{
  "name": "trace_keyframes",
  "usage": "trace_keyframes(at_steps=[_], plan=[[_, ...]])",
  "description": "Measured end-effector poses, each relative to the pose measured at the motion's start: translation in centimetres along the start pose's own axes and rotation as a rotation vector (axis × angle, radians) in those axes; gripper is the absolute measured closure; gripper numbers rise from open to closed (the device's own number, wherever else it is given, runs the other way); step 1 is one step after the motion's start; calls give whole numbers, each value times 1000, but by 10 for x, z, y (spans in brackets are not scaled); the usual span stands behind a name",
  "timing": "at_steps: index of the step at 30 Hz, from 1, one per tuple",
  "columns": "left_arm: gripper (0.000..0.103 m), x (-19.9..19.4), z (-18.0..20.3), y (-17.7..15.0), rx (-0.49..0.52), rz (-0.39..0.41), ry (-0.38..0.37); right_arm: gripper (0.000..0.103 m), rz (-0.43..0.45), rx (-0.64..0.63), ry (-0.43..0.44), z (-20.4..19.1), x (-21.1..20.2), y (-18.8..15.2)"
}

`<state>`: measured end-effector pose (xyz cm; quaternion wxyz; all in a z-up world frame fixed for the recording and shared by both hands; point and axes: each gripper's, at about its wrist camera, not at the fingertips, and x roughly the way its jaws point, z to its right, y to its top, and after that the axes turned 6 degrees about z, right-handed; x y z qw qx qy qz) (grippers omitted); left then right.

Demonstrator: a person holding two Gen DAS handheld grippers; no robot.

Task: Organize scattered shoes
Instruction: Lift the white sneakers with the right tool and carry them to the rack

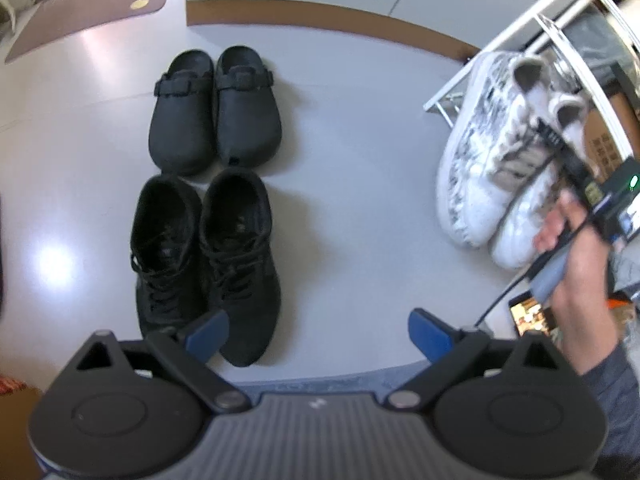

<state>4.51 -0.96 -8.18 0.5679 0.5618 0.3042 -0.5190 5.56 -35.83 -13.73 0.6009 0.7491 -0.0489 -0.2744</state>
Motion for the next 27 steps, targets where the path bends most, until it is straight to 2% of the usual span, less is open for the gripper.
trace_keyframes(at_steps=[6,10,16,20,27], plan=[[5,-1,-7,2,-43,8,-15,81,-13,37,-106,18,19,22],[5,-4,-10,2,-49,14,-21,81,-39,113,-200,39,42,35],[5,-4,-12,1,-56,3,-18,81,-14,171,-292,60,63,53],[5,-3,-9,2,-46,4,-16,81,-25,179,-333,65,78,56],[5,7,-2,1,-33,-19,-17,81,-66,281,-417,88,97,44]])
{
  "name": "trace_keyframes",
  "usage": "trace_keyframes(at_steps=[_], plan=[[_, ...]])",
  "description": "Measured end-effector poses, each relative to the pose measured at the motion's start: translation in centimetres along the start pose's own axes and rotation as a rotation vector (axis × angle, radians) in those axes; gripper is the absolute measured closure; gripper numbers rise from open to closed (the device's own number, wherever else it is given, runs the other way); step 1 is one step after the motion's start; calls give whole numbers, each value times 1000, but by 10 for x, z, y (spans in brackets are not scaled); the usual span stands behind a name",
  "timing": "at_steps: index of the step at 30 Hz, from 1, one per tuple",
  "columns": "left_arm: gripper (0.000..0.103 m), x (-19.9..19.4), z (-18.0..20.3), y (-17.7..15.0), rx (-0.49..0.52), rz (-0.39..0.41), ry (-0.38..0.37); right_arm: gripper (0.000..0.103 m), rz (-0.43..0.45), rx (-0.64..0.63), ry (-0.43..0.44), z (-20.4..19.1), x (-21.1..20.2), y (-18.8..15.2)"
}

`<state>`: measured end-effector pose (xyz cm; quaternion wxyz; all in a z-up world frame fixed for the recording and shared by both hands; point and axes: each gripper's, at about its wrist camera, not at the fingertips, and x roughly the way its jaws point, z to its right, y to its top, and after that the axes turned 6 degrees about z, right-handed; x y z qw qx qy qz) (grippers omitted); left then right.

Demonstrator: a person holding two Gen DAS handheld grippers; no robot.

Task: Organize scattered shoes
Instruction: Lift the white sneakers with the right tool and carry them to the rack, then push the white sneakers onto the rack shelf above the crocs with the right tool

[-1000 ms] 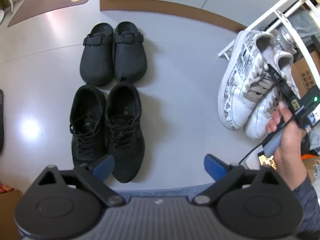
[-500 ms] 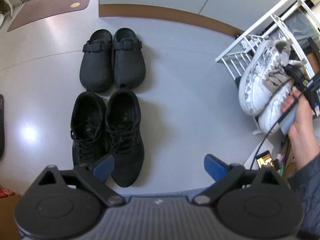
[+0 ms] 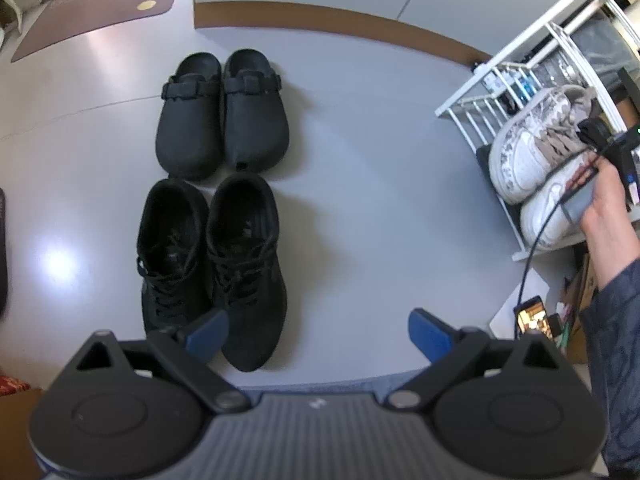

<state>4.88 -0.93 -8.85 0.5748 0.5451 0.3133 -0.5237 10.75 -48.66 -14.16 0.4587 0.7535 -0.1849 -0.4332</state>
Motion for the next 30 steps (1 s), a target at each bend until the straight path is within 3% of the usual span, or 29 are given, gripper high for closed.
trace_keyframes(at_steps=[8,18,22,30], plan=[[5,9,2,-1,0,-26,6,81,60,29,-15,19,2,-1],[5,18,4,-5,-11,-63,10,81,70,87,-91,32,47,22],[5,21,1,-6,-38,-77,-9,81,88,111,-114,29,60,30],[5,42,-1,-9,-34,-139,33,80,143,163,-155,20,83,38]])
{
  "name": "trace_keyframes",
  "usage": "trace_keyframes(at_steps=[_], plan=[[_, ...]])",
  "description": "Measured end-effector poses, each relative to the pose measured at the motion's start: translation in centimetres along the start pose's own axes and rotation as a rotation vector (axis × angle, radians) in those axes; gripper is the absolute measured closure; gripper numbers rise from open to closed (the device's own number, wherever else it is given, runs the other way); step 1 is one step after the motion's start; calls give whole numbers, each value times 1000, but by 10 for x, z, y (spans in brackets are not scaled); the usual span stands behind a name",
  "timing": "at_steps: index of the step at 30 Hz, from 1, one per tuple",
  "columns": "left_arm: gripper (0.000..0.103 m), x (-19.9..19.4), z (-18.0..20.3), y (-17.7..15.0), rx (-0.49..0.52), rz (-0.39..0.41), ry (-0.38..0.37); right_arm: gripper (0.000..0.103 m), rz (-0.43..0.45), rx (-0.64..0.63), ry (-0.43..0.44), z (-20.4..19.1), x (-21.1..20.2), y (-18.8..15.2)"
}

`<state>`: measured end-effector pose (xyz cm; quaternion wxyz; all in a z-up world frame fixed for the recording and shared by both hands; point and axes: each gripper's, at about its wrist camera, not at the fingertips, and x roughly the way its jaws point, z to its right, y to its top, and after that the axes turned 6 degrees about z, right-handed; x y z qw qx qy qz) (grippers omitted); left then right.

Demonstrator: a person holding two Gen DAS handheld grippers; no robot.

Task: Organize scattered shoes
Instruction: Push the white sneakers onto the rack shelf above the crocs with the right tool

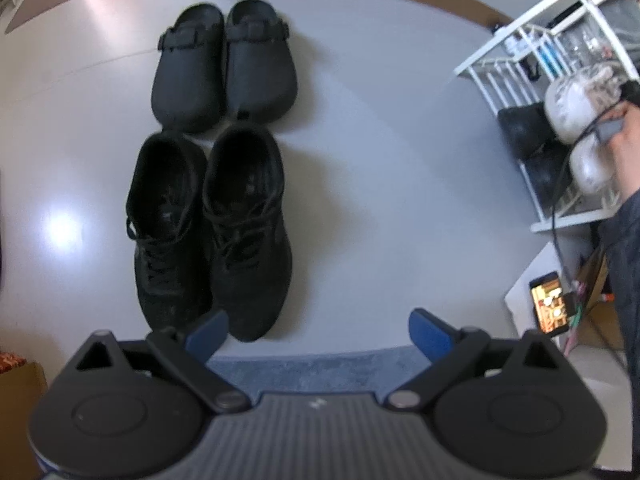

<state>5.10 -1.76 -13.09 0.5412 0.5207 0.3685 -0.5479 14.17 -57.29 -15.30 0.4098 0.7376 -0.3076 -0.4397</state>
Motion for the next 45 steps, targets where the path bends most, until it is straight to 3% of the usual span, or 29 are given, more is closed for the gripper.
trace_keyframes(at_steps=[6,9,14,18,20,26,29,31,35,37,41,45], plan=[[5,17,-9,-2,-21,-52,32,75,23,12,-48,-6,21,2],[5,18,-10,-2,-13,-58,37,65,45,-6,-31,-6,24,0],[5,18,-12,-5,-12,-65,40,35,68,-50,41,-11,12,-4],[4,15,-11,-8,2,-59,36,29,119,-110,71,-16,-4,-17],[4,15,-11,-9,4,-59,41,18,149,-137,85,-17,-9,-21],[4,17,-11,-6,2,-62,45,11,86,-148,130,-16,16,-9],[4,19,-7,-5,11,-62,44,4,158,-224,144,-24,6,-12],[4,21,-4,-5,18,-68,43,0,234,-314,198,-35,-7,-17],[4,22,-1,-5,24,-70,44,0,207,-333,234,-41,-18,-19],[4,21,-1,-5,23,-64,47,0,172,-297,207,-37,-26,-20],[4,21,-1,-5,24,-63,54,2,214,-231,132,-23,-53,-21],[4,21,0,-5,26,-62,54,22,185,-173,124,-5,-65,-19]])
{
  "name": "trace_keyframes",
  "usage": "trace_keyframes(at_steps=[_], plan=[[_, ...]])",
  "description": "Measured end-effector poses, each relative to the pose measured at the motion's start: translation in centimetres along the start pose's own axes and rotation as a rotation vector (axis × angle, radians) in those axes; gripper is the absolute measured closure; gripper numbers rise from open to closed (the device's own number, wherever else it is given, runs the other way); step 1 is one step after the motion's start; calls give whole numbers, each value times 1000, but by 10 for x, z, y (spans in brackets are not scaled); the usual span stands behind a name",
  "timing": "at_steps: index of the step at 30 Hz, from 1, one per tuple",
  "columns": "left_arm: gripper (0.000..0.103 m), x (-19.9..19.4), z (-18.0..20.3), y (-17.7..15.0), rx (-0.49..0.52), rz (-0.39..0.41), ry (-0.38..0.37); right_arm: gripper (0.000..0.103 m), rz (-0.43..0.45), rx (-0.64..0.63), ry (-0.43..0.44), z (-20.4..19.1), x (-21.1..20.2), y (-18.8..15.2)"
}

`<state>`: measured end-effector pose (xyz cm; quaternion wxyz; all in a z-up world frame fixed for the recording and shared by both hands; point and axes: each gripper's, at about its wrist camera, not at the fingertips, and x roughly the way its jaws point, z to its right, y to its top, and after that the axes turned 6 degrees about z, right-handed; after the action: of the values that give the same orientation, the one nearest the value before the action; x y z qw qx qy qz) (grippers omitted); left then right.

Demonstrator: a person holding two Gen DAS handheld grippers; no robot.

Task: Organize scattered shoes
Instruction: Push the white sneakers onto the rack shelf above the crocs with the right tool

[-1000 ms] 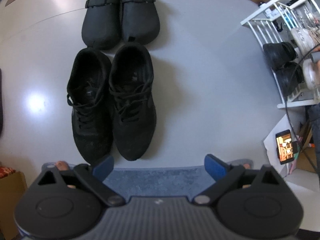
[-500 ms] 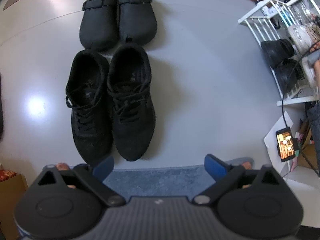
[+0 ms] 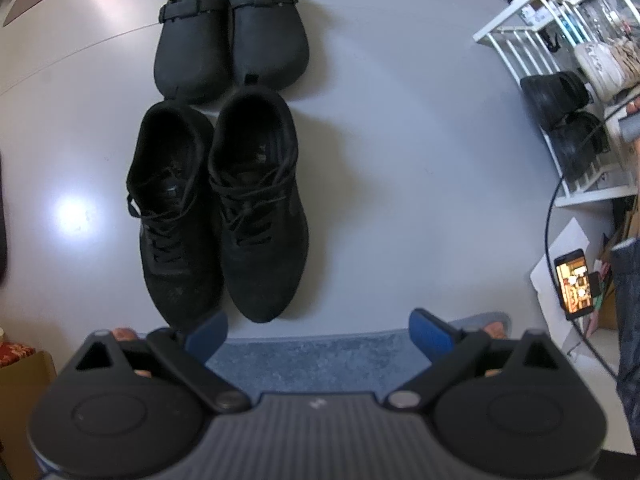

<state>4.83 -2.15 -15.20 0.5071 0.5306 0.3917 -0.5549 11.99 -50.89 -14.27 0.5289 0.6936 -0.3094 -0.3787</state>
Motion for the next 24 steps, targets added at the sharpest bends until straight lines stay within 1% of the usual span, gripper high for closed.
trace_keyframes(at_steps=[2,4,8,9,12,13,14,16,19,24], plan=[[4,0,1,0,3,-1,-3,39,-30,18,9,6,-1,-1],[4,0,2,0,5,0,-3,48,-83,20,17,10,-2,-6],[4,0,2,1,3,1,-2,49,-111,8,-15,12,-9,-19],[4,1,2,1,3,0,-2,49,-133,7,-33,13,-8,-21],[4,2,3,0,6,-3,-2,51,-136,-27,-61,9,-1,-24],[4,2,4,0,8,-5,-2,55,-141,-28,-64,9,4,-25],[4,3,4,0,10,-6,-2,66,-140,-27,-65,10,6,-25],[4,3,4,0,11,-6,-2,78,-146,-19,-63,15,12,-23],[4,3,5,1,10,-5,-2,78,-145,10,-36,25,20,-22],[4,4,6,0,15,-6,-3,78,-127,-7,-41,24,26,-24]])
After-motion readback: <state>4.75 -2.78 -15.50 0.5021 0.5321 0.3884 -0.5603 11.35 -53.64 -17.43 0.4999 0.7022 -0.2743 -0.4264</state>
